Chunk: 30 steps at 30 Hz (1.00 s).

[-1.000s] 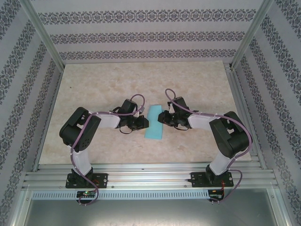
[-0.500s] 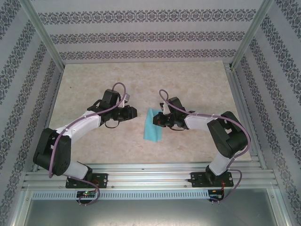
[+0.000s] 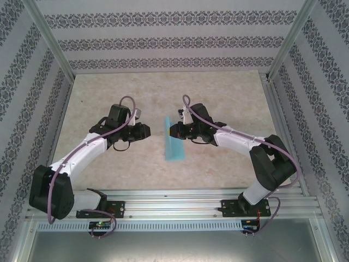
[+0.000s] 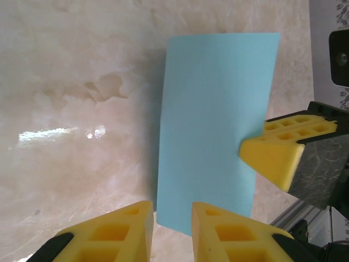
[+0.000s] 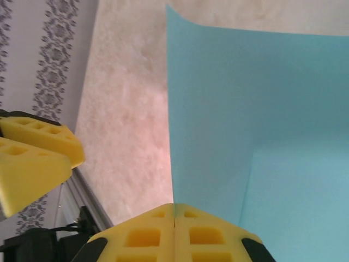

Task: Fold a paper plane with a square sheet of paper (fold left side to right side)

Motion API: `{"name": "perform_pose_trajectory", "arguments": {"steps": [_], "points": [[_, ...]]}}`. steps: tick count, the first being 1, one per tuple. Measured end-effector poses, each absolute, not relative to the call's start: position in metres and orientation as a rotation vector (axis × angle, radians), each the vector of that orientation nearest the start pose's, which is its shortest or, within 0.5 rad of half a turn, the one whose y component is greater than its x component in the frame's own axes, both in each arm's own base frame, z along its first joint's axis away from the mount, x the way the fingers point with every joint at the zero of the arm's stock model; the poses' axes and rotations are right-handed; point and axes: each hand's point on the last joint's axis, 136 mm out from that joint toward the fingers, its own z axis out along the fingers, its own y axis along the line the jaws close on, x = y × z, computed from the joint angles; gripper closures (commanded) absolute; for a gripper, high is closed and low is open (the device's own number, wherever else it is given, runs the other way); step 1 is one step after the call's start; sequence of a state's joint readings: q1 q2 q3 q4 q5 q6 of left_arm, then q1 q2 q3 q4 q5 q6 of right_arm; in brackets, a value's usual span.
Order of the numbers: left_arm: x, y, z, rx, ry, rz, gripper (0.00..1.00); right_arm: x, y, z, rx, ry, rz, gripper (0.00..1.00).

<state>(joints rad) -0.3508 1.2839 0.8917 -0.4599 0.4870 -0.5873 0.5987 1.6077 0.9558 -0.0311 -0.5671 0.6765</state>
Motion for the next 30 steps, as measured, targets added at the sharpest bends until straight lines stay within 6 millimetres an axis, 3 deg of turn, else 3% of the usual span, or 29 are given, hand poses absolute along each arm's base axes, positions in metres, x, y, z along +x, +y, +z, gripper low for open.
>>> {"name": "perform_pose_trajectory", "arguments": {"steps": [2,6,16,23,30], "points": [[0.295,-0.188,0.170,-0.069,2.520,-0.983,0.74,0.308,0.322,0.148,-0.239,2.441,1.277,1.00],[0.294,-0.186,0.174,-0.062,2.515,-0.977,0.74,0.317,0.327,0.145,-0.225,2.465,1.272,1.00],[0.293,-0.185,0.159,-0.061,2.570,-0.965,0.75,0.348,0.343,0.112,-0.178,2.570,1.241,1.00],[0.296,-0.190,0.130,-0.083,2.662,-0.977,0.76,0.362,0.350,0.085,-0.143,2.632,1.258,1.00],[0.298,-0.191,0.125,-0.084,2.670,-0.978,0.76,0.382,0.365,0.114,-0.177,2.562,1.296,1.00]]}}
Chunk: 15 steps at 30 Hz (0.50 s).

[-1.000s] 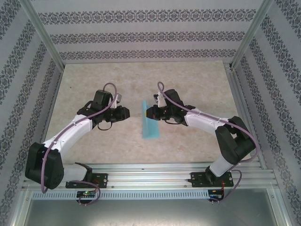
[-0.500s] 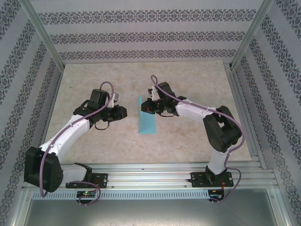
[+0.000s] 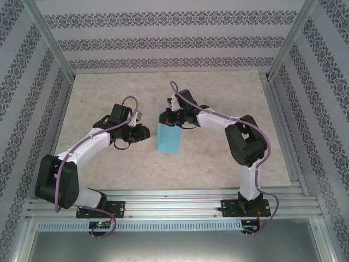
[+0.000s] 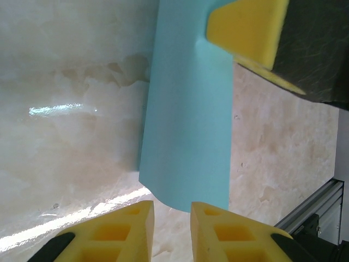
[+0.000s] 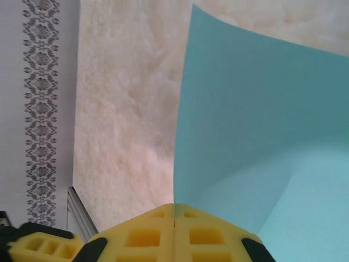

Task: Fold a paper plane with a square sheet of paper (fold left side to right side)

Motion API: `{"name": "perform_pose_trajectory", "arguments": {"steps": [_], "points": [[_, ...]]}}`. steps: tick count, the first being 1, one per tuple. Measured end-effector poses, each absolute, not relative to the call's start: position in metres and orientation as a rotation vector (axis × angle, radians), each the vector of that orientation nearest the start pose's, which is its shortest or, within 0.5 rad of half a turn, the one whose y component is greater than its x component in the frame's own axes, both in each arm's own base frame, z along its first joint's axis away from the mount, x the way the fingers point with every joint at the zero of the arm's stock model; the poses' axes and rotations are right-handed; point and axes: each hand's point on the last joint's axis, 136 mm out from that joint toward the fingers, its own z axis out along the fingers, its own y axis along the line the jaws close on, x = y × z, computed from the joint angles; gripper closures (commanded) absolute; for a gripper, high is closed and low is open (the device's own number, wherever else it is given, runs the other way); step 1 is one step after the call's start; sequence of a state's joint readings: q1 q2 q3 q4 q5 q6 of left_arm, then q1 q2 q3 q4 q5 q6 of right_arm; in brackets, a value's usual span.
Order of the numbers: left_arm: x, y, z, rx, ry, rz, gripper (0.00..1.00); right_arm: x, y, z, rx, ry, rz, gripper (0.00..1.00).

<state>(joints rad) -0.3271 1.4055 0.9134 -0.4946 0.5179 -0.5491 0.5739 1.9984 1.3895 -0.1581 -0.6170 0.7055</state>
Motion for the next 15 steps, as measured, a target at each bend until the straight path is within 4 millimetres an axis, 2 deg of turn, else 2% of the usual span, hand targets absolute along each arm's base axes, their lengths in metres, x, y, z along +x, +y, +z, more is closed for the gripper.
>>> {"name": "perform_pose_trajectory", "arguments": {"steps": [3,10,13,15], "points": [[0.299,-0.191,0.124,-0.080,2.671,-0.976,0.76,0.385,0.368,0.119,-0.185,2.548,1.307,1.00],[0.299,-0.191,0.123,-0.068,2.671,-0.967,0.76,0.383,0.365,0.113,-0.171,2.597,1.288,1.00],[0.300,-0.190,0.122,-0.062,2.670,-0.955,0.77,0.380,0.356,0.119,-0.170,2.613,1.258,1.00],[0.301,-0.188,0.122,-0.063,2.668,-0.942,0.77,0.376,0.344,0.133,-0.166,2.607,1.233,1.00]]}}
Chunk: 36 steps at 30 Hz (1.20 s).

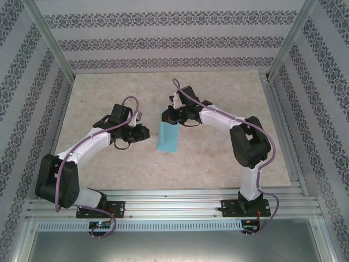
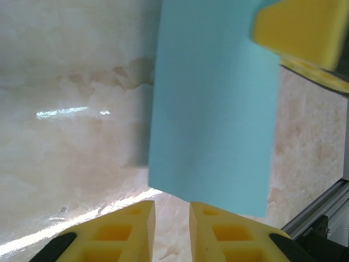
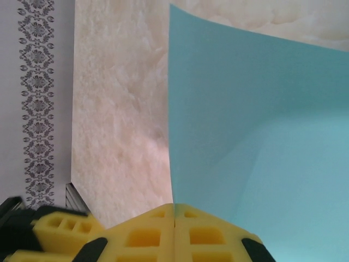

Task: Fold a paper plane with a square sheet of paper (fold left side to right side)

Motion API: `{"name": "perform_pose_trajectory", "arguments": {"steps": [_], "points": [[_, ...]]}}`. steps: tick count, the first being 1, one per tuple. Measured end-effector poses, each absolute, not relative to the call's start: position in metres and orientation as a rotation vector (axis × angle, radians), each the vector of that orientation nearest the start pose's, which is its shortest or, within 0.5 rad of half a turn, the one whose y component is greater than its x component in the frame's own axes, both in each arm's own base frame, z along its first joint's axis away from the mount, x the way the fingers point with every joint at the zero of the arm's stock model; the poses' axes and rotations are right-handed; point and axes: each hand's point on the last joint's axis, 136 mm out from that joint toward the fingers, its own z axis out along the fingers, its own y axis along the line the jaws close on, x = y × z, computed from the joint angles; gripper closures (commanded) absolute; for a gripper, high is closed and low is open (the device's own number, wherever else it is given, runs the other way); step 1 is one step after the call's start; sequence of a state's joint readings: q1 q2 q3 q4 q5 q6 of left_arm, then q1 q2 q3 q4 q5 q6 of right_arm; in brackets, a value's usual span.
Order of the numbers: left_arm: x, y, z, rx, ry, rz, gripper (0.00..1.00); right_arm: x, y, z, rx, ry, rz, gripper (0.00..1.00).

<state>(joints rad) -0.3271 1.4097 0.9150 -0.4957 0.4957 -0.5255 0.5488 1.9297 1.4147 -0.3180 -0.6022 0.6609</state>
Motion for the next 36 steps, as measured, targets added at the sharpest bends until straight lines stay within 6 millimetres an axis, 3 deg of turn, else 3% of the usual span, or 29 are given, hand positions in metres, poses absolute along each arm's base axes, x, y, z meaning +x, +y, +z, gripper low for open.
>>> {"name": "perform_pose_trajectory", "arguments": {"steps": [2,7,9,11,14,18,26,33,36], "points": [[0.302,-0.187,0.123,-0.063,2.663,-0.930,0.77,0.372,0.326,0.159,-0.158,2.578,1.210,1.00],[0.304,-0.187,0.130,-0.053,2.646,-0.927,0.77,0.361,0.268,0.256,-0.143,2.383,1.140,1.00],[0.305,-0.187,0.132,-0.053,2.642,-0.925,0.77,0.356,0.252,0.278,-0.138,2.335,1.112,1.00],[0.306,-0.188,0.132,-0.053,2.641,-0.925,0.77,0.350,0.245,0.285,-0.144,2.324,1.090,1.00],[0.306,-0.188,0.132,-0.053,2.641,-0.925,0.77,0.349,0.245,0.269,-0.140,2.383,1.074,1.00],[0.306,-0.187,0.132,-0.052,2.642,-0.925,0.77,0.355,0.258,0.228,-0.131,2.494,1.061,1.00],[0.305,-0.188,0.132,-0.039,2.640,-0.923,0.77,0.359,0.304,0.149,-0.148,2.663,1.108,1.00],[0.305,-0.188,0.131,-0.033,2.643,-0.925,0.77,0.366,0.335,0.113,-0.100,2.705,1.179,0.99],[0.305,-0.189,0.127,-0.036,2.656,-0.927,0.77,0.371,0.342,0.104,-0.080,2.707,1.199,0.92]]}}
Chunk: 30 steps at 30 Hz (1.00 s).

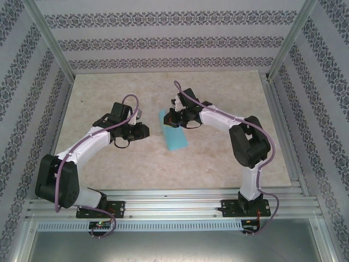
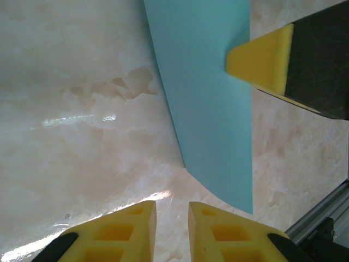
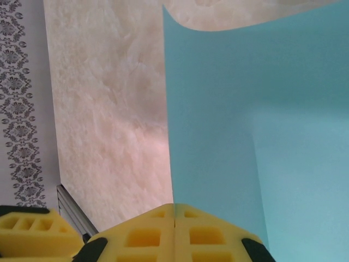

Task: Fold a paper plane with a square sheet of paper (fold left side to right side)

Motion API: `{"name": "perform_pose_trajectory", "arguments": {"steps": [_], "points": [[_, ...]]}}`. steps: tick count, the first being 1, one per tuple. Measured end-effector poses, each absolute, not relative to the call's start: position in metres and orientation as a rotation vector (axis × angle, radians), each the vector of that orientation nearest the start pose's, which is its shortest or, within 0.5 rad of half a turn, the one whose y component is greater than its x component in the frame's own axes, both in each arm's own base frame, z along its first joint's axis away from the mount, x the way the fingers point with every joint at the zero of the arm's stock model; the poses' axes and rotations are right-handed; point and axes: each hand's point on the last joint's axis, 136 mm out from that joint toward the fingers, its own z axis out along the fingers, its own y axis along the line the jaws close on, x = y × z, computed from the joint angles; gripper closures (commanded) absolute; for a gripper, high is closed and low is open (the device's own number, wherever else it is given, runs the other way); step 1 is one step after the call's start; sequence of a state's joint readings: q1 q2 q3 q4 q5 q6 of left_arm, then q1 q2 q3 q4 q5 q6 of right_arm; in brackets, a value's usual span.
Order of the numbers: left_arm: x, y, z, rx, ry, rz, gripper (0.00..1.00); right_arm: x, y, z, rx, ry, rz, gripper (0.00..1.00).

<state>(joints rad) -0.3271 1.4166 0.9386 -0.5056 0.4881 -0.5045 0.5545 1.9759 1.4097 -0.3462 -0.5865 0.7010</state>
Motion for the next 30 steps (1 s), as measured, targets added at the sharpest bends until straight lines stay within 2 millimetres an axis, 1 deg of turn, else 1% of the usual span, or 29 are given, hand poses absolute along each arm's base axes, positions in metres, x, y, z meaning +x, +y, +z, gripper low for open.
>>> {"name": "perform_pose_trajectory", "arguments": {"steps": [2,4,6,8,9,12,15,17,19,21,23,26,28,30], "points": [[0.306,-0.190,0.123,-0.037,2.666,-0.934,0.78,0.374,0.343,0.098,-0.070,2.715,1.195,0.85],[0.308,-0.193,0.118,-0.033,2.673,-0.956,0.78,0.377,0.342,0.096,-0.071,2.718,1.185,0.80],[0.310,-0.197,0.111,-0.034,2.684,-0.977,0.78,0.382,0.337,0.096,-0.070,2.714,1.165,0.77],[0.314,-0.201,0.103,-0.040,2.695,-1.002,0.78,0.390,0.327,0.096,-0.059,2.711,1.129,0.72],[0.315,-0.203,0.098,-0.047,2.704,-1.016,0.78,0.396,0.318,0.095,-0.044,2.711,1.103,0.68],[0.319,-0.211,0.084,-0.059,2.727,-1.046,0.78,0.407,0.299,0.094,-0.030,2.713,1.035,0.63],[0.326,-0.227,0.072,-0.047,2.751,-1.080,0.78,0.413,0.281,0.094,-0.017,2.717,0.978,0.60],[0.332,-0.242,0.068,-0.029,2.752,-1.103,0.78,0.414,0.274,0.099,-0.025,2.711,0.965,0.60],[0.338,-0.254,0.065,-0.013,2.749,-1.125,0.78,0.411,0.269,0.109,-0.034,2.688,0.967,0.61],[0.346,-0.265,0.064,0.001,2.743,-1.142,0.79,0.403,0.266,0.123,-0.052,2.662,0.981,0.63],[0.354,-0.275,0.064,0.015,2.732,-1.155,0.79,0.394,0.263,0.141,-0.075,2.622,1.003,0.67],[0.363,-0.284,0.062,0.019,2.724,-1.168,0.79,0.381,0.261,0.160,-0.102,2.571,1.043,0.70],[0.368,-0.288,0.060,0.013,2.724,-1.171,0.79,0.370,0.259,0.164,-0.115,2.553,1.070,0.72],[0.371,-0.291,0.058,0.016,2.725,-1.172,0.79,0.359,0.257,0.163,-0.114,2.550,1.101,0.73]]}}
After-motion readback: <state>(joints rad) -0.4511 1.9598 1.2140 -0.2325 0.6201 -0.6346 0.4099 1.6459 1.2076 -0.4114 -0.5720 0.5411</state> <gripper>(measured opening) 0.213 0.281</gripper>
